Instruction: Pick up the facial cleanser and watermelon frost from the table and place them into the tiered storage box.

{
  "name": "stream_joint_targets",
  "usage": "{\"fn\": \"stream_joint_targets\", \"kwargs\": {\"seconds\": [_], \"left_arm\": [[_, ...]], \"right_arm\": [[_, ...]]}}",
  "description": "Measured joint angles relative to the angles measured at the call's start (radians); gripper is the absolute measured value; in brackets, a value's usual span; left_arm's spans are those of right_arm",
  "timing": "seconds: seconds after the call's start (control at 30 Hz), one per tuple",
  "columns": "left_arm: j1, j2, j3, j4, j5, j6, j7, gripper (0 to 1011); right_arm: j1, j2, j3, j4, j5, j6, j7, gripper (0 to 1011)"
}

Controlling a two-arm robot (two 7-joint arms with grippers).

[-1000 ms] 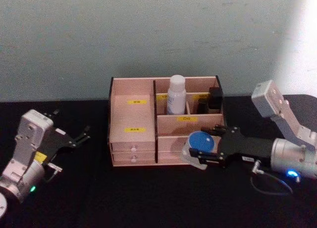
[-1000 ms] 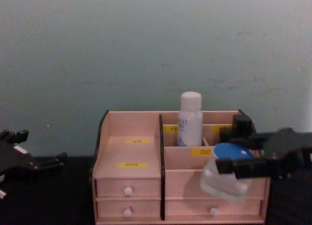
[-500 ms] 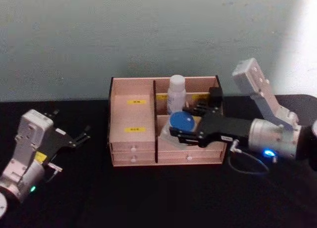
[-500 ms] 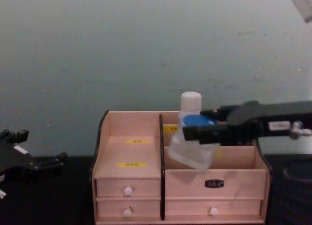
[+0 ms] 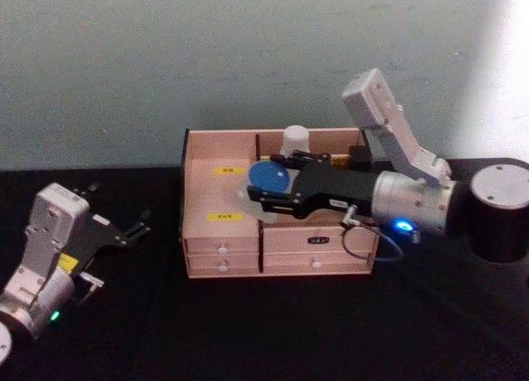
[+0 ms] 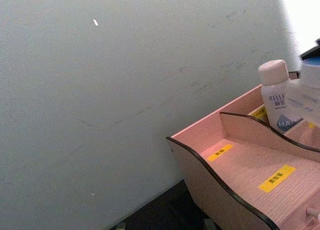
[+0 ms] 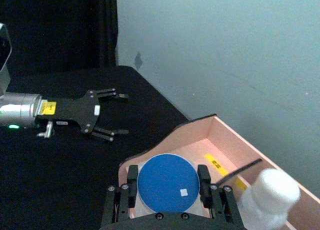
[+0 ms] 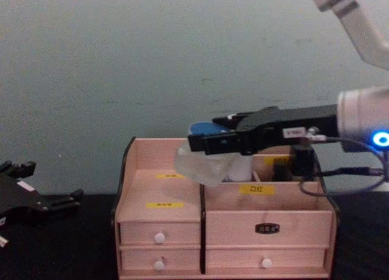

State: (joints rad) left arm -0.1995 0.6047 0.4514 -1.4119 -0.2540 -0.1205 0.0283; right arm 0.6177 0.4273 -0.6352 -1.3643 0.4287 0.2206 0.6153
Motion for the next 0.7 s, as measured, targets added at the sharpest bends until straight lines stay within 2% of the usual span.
{"fn": "stream_joint_targets", "kwargs": {"seconds": [0.4, 0.7], "left_arm": [[0.000, 0.000, 0.000, 0.000, 0.000, 0.000, 0.000, 1001], [0.000, 0.000, 0.000, 0.000, 0.000, 0.000, 0.000, 1001]], "right_arm": [[0.080, -0.103, -0.030, 0.146, -0.035, -0.037, -0.004, 715], [0.121, -0.168, -0.033, 0.249, -0.062, -0.065, -0.015, 715]]}}
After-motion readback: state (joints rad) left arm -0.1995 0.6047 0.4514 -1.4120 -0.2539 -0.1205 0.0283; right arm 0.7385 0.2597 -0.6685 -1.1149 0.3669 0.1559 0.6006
